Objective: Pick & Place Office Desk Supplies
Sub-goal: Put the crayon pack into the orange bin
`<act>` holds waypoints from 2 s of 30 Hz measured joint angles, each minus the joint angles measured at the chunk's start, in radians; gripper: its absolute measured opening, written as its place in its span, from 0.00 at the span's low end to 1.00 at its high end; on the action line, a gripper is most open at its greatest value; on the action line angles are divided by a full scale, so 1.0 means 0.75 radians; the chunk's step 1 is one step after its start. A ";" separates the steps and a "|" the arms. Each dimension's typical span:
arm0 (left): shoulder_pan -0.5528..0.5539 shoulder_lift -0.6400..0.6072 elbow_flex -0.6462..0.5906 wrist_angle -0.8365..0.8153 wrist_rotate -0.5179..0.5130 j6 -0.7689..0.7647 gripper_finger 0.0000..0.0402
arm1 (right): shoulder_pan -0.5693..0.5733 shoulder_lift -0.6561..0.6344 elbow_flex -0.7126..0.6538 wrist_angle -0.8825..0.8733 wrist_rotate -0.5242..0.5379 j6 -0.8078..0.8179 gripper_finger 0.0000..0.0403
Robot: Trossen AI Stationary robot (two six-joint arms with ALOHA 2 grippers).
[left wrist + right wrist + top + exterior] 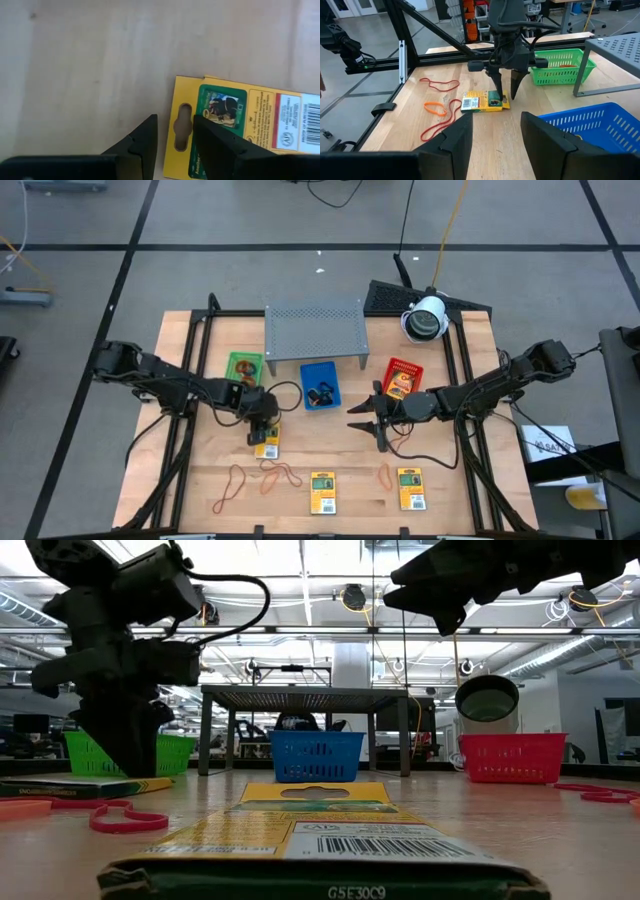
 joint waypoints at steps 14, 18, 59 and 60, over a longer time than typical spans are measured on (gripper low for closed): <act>-0.001 0.003 -0.002 0.007 0.443 -0.052 0.33 | 0.000 0.000 0.000 -0.005 0.000 0.000 0.39; -0.001 0.003 -0.002 0.008 0.445 -0.074 0.33 | 0.000 0.000 0.000 -0.005 0.000 0.000 0.39; -0.173 0.001 -0.002 0.002 0.219 -0.453 0.33 | 0.000 0.000 0.001 -0.009 0.000 0.000 0.39; -0.180 0.001 -0.002 0.002 0.201 -0.470 0.33 | 0.000 0.000 0.001 -0.009 0.000 0.000 0.39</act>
